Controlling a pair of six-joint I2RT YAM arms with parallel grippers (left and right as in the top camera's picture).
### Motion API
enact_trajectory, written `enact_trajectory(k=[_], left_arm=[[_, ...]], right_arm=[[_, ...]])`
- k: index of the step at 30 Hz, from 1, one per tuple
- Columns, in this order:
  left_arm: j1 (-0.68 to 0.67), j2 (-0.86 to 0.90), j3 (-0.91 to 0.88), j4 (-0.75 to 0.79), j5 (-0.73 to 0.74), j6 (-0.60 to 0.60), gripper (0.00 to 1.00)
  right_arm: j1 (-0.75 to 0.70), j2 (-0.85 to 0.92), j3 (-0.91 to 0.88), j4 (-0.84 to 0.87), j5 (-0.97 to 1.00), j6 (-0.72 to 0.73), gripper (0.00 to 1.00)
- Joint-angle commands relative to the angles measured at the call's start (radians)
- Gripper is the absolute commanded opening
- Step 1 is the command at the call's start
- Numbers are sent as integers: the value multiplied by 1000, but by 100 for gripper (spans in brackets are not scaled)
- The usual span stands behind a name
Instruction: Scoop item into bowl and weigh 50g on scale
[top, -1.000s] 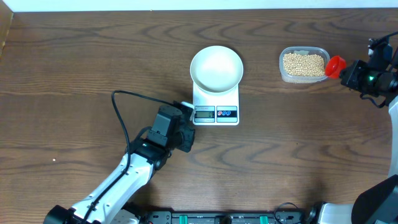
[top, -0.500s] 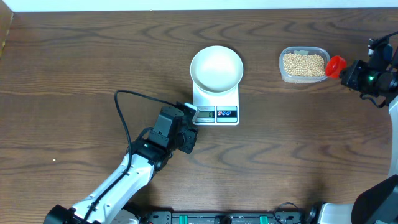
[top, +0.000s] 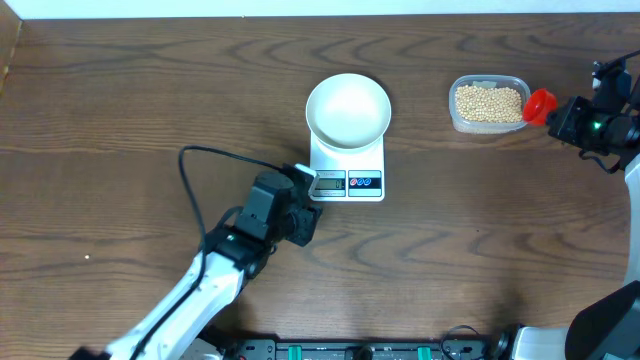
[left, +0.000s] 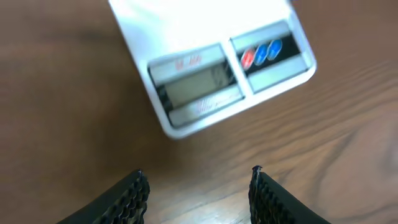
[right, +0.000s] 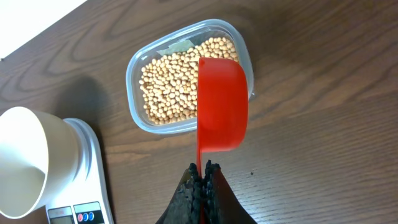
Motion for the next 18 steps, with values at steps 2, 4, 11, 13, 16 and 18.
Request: enact_trajectory(k=[2, 4, 11, 13, 16, 18], left_arm=[[-3, -175, 16, 2, 1, 14, 55], [-3, -237, 18, -14, 1, 13, 55], [-3, -326, 69, -170, 1, 14, 56], [-3, -326, 107, -212, 1, 14, 59], [-3, -326, 164, -264, 1, 14, 61], [-3, -326, 181, -288, 0, 19, 60]], right_arm=[[4, -13, -7, 3, 0, -6, 1], [4, -13, -7, 3, 0, -6, 1], [4, -13, -7, 3, 0, -6, 1], [4, -13, -7, 2, 0, -6, 1], [4, -13, -7, 3, 0, -6, 1], [4, -13, -7, 2, 0, -6, 1]])
